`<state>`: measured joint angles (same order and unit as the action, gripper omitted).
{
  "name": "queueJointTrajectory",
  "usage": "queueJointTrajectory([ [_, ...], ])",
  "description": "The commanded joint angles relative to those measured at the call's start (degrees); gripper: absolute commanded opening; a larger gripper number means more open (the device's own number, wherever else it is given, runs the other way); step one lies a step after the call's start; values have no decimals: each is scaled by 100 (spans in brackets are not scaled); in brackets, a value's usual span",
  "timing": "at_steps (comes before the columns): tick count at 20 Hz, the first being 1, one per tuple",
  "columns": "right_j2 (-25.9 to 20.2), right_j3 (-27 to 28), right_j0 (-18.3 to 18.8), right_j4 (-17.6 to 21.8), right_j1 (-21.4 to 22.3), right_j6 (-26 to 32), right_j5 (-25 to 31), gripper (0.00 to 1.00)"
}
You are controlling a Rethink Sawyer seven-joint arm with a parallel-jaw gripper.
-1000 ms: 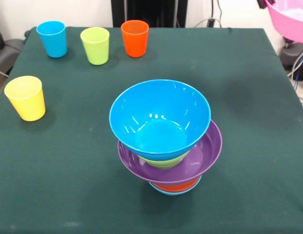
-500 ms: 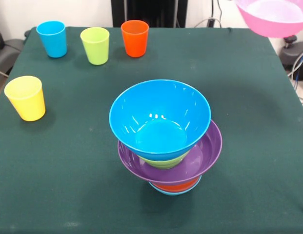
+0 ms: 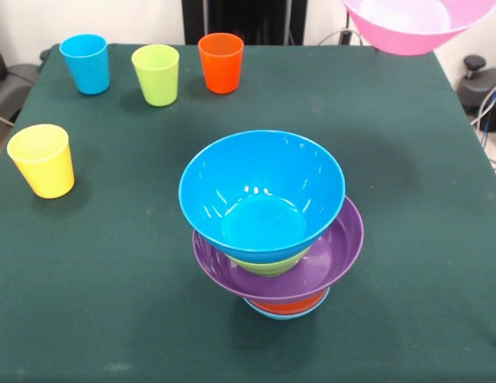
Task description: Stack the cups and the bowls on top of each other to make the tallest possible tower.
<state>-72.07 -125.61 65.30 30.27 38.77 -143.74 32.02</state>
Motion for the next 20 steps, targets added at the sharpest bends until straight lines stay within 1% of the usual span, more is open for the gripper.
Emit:
queueJointTrajectory([
  [1,-405,766,-40,-142,-490,2103,1002,0],
  [5,-398,1074,-23,-296,-499,2392,1323,0],
  [9,-332,1356,-52,-366,-580,2658,1518,0],
  [15,-188,1867,-150,-397,-799,3067,1822,0],
  [20,-28,2431,-234,-351,-1041,3603,2187,0],
])
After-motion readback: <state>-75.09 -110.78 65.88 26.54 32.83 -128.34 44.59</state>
